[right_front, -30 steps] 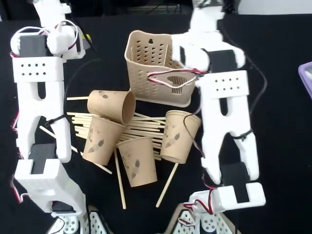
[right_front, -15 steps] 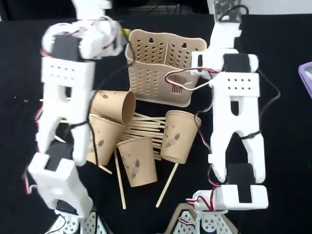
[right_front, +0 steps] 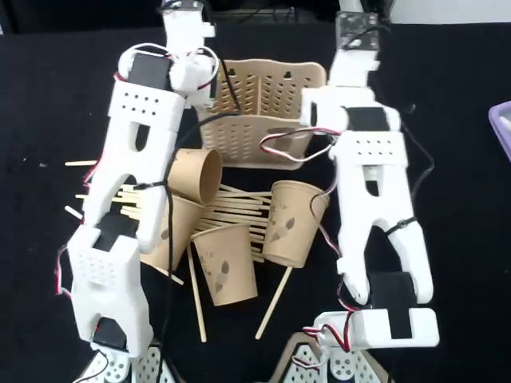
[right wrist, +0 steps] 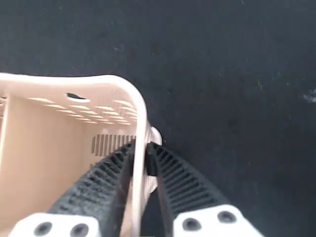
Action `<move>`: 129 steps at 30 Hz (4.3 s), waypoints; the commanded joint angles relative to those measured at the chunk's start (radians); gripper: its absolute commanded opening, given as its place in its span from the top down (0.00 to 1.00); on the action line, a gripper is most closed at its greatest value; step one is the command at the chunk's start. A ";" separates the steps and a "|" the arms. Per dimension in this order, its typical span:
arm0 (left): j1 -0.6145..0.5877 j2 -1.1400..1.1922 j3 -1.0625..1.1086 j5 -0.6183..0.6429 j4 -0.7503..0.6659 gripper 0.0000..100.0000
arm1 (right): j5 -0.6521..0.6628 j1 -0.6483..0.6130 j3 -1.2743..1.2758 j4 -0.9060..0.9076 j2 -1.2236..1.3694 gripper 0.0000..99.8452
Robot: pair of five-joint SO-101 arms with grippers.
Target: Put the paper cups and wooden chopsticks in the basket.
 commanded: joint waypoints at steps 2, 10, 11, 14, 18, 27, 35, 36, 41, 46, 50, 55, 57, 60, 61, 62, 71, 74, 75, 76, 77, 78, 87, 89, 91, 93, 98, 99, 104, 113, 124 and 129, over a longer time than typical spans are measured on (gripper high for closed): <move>-0.162 -0.011 -0.088 -0.061 0.028 0.97 | -0.005 -0.071 0.004 -0.034 -0.045 0.99; -0.277 -0.008 -0.102 -0.137 0.064 0.97 | -0.006 -0.189 -0.016 -0.032 -0.042 0.99; -0.282 -0.008 -0.101 -0.137 0.068 0.96 | -0.006 -0.192 -0.022 -0.029 -0.036 0.99; -0.277 -0.008 -0.077 -0.138 0.104 0.96 | 0.000 -0.190 -0.047 -0.002 -0.007 0.99; -0.278 -0.008 -0.073 -0.138 0.101 0.94 | 0.002 -0.187 -0.145 0.077 0.068 0.99; -0.297 -0.017 -0.087 -0.130 0.098 0.81 | 0.002 -0.192 -0.498 0.344 0.245 0.77; -0.294 -0.012 -0.205 -0.127 0.103 0.80 | 0.055 -0.213 -0.734 0.436 0.269 0.79; -0.291 -0.011 -0.226 -0.127 0.100 0.80 | 0.084 -0.221 -0.757 0.436 0.269 0.79; -0.291 -0.008 -0.329 -0.072 0.098 0.79 | 0.146 -0.235 -0.806 0.428 0.272 0.79; -0.297 -0.012 -0.326 -0.066 0.106 0.73 | 0.144 -0.224 -0.766 0.430 0.263 0.79; -0.348 -0.032 -0.346 -0.068 0.133 0.73 | 0.146 -0.173 -0.805 0.491 0.208 0.79; -0.446 -0.114 -0.417 -0.115 0.318 0.73 | 0.150 -0.124 -0.848 0.629 0.079 0.79; -0.510 -0.147 -0.375 -0.158 0.318 0.73 | 0.152 -0.100 -0.848 0.677 0.036 0.79; -0.579 -0.227 -0.257 -0.213 0.318 0.73 | 0.152 -0.060 -0.848 0.770 -0.016 0.79; -0.593 -0.256 -0.191 -0.232 0.318 0.73 | 0.152 -0.057 -0.848 0.807 -0.035 0.79; -0.604 -0.293 -0.114 -0.249 0.318 0.73 | 0.153 -0.055 -0.846 0.842 -0.050 0.79; -0.561 -0.764 0.900 -0.328 0.107 0.73 | 0.319 -0.063 -0.414 0.827 -0.251 0.79; -0.535 -0.948 1.236 -0.328 -0.078 0.73 | 0.365 -0.063 -0.163 0.717 -0.400 0.79; -0.513 -1.010 1.336 -0.327 -0.132 0.73 | 0.385 -0.063 -0.070 0.675 -0.456 0.79; -0.489 -1.068 1.426 -0.325 -0.184 0.73 | 0.410 -0.063 0.024 0.626 -0.513 0.79; -0.466 -1.128 1.503 -0.316 -0.229 0.73 | 0.431 -0.063 0.119 0.577 -0.567 0.79; -0.443 -1.185 1.564 -0.293 -0.264 0.73 | 0.451 -0.064 0.203 0.532 -0.615 0.79; -0.530 -1.468 1.891 -0.249 -0.410 0.73 | 0.620 -0.431 0.605 0.477 -0.863 0.79; -0.578 -1.464 1.943 -0.242 -0.434 0.73 | 0.620 -0.531 0.621 0.496 -0.865 0.79; -0.605 -1.450 1.992 -0.196 -0.465 0.73 | 0.621 -0.603 0.644 0.483 -0.845 0.79; -0.610 -1.430 2.034 -0.141 -0.506 0.73 | 0.621 -0.647 0.654 0.440 -0.805 0.79; -0.636 -1.376 2.055 -0.061 -0.542 0.73 | 0.652 -0.692 0.602 0.390 -0.633 0.79; -0.638 -1.366 2.057 -0.049 -0.542 0.73 | 0.678 -0.700 0.582 0.394 -0.595 0.79; -0.642 -1.309 2.060 -0.038 -0.543 0.73 | 0.792 -0.721 0.481 0.439 -0.461 0.79; -0.639 -1.295 2.058 -0.038 -0.548 0.73 | 0.950 -0.724 0.366 0.562 -0.364 0.80; -0.642 -1.293 2.060 -0.040 -0.548 0.73 | 0.944 -0.723 0.259 0.588 -0.355 0.82; -0.642 -1.295 2.058 -0.038 -0.548 0.73 | 0.905 -0.736 0.266 0.586 -0.348 0.69</move>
